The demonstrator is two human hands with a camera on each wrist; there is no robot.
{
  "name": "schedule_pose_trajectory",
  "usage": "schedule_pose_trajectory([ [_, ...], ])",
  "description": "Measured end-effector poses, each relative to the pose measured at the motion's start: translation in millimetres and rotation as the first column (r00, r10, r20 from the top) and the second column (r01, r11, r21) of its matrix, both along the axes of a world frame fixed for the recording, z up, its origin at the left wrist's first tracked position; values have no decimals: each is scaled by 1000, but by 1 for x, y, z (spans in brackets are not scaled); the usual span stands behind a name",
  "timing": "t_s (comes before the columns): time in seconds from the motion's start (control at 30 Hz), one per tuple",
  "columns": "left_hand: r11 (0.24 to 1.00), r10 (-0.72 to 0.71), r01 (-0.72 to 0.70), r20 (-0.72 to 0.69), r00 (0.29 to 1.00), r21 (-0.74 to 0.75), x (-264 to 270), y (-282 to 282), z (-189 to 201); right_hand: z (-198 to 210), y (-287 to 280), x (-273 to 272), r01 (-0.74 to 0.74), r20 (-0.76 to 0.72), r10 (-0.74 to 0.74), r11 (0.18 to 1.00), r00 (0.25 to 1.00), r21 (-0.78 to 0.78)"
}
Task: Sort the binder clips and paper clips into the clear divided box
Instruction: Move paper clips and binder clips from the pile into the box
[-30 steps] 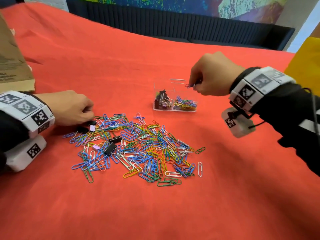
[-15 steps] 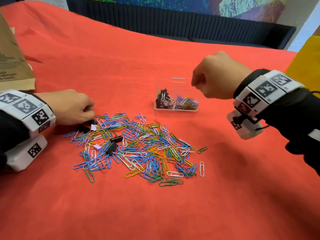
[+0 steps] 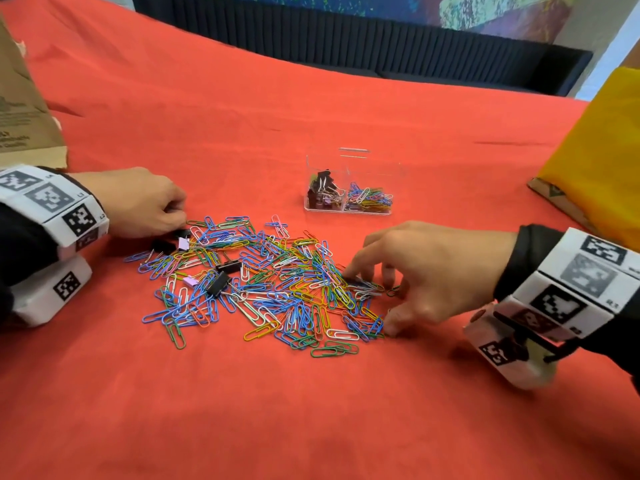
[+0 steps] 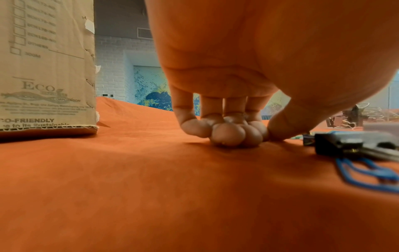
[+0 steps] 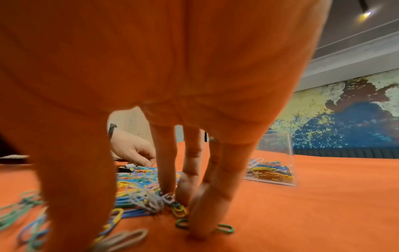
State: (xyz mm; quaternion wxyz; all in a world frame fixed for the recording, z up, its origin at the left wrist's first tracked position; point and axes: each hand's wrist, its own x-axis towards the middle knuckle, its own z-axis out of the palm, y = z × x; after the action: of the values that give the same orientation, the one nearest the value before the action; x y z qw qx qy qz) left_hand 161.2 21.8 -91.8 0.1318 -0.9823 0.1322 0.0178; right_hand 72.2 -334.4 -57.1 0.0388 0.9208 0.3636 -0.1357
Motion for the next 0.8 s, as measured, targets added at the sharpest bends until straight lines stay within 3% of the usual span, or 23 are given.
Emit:
schedule_pose_trajectory([
  [0.37, 1000, -3, 3, -7, 1000, -13, 0, 2, 0, 2, 3, 9, 69, -20, -66, 978, 998, 197],
  [0.53, 1000, 0, 0, -4, 1000, -23, -2, 0, 1, 20, -5, 28, 147, -62, -133, 928, 989, 343],
  [0.63, 1000, 2, -2, -7, 1000, -11, -3, -1, 1, 33, -11, 50, 167, 52, -209, 885, 977, 434],
  [0.8, 1000, 5, -5, -6, 1000, -31, -4, 1, 1, 45, -13, 96, 215, 290, -420, 814, 860, 540],
])
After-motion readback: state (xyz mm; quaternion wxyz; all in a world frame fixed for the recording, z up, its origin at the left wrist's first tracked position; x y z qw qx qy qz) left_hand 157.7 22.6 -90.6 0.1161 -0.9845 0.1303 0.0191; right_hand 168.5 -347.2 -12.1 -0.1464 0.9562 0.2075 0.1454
